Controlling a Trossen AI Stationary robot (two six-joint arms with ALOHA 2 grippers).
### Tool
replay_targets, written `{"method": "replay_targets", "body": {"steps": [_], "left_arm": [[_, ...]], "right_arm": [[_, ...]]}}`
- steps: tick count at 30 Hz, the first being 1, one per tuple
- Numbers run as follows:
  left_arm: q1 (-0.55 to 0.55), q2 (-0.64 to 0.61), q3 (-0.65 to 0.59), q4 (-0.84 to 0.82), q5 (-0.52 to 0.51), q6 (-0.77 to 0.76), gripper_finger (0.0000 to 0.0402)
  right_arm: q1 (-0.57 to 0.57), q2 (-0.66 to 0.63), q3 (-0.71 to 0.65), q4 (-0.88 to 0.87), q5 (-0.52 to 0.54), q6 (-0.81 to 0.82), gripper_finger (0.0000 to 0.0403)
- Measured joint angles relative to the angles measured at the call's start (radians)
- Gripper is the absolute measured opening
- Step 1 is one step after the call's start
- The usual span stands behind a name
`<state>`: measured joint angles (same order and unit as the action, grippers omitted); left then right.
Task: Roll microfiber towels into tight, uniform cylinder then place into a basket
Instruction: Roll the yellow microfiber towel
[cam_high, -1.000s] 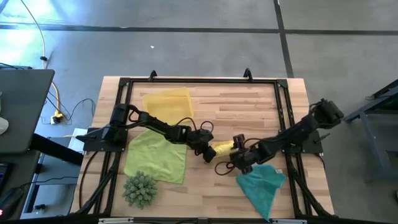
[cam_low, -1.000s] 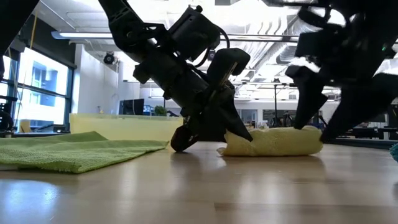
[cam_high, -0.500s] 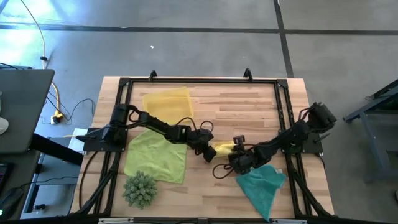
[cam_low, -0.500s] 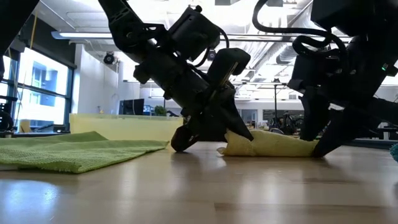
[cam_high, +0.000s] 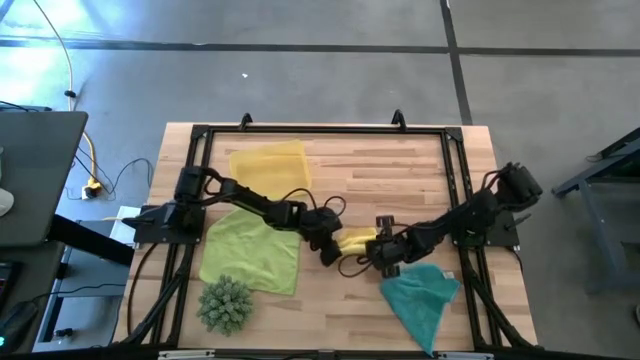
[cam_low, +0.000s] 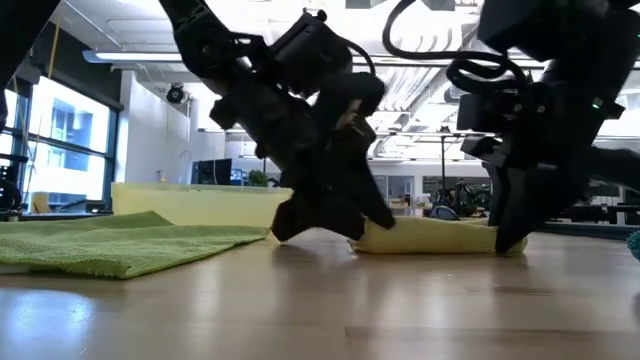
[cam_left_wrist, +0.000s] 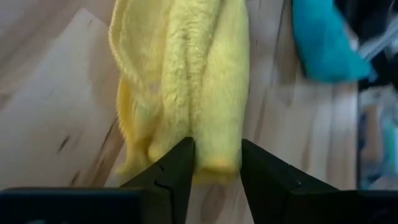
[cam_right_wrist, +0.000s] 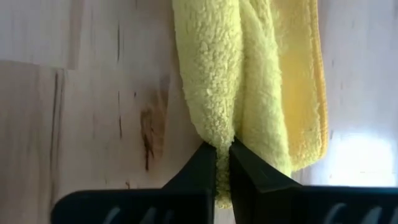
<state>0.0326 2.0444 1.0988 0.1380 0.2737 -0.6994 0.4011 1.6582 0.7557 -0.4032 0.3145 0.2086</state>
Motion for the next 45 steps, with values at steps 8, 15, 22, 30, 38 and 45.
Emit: {"method": "replay_targets", "body": {"steps": [8, 15, 22, 30, 38, 45], "left_arm": [[-0.020, -0.094, -0.001, -0.196, -0.143, 0.334, 0.0120], [-0.110, -0.113, 0.000, -0.184, -0.357, 0.634, 0.0120], [-0.226, -0.105, 0.002, -0.092, -0.573, 0.916, 0.0120], [-0.242, -0.051, 0.003, 0.083, -0.678, 1.089, 0.0120], [-0.259, -0.021, 0.003, -0.046, -0.853, 1.019, 0.0120], [-0.325, -0.030, 0.004, -0.105, -0.926, 0.953, 0.0120]], "right_arm": [[-0.126, -0.067, -0.003, 0.015, -0.234, 0.002, 0.0002], [-0.263, -0.072, -0.004, 0.046, -0.531, 0.003, 0.0001], [-0.374, -0.071, -0.005, 0.051, -0.715, 0.004, 0.0001], [-0.439, -0.071, -0.005, 0.054, -0.761, 0.019, 0.0001], [-0.447, -0.071, -0.004, 0.042, -0.729, 0.014, 0.0000], [-0.447, -0.072, -0.003, 0.042, -0.724, -0.006, 0.0000]]}}
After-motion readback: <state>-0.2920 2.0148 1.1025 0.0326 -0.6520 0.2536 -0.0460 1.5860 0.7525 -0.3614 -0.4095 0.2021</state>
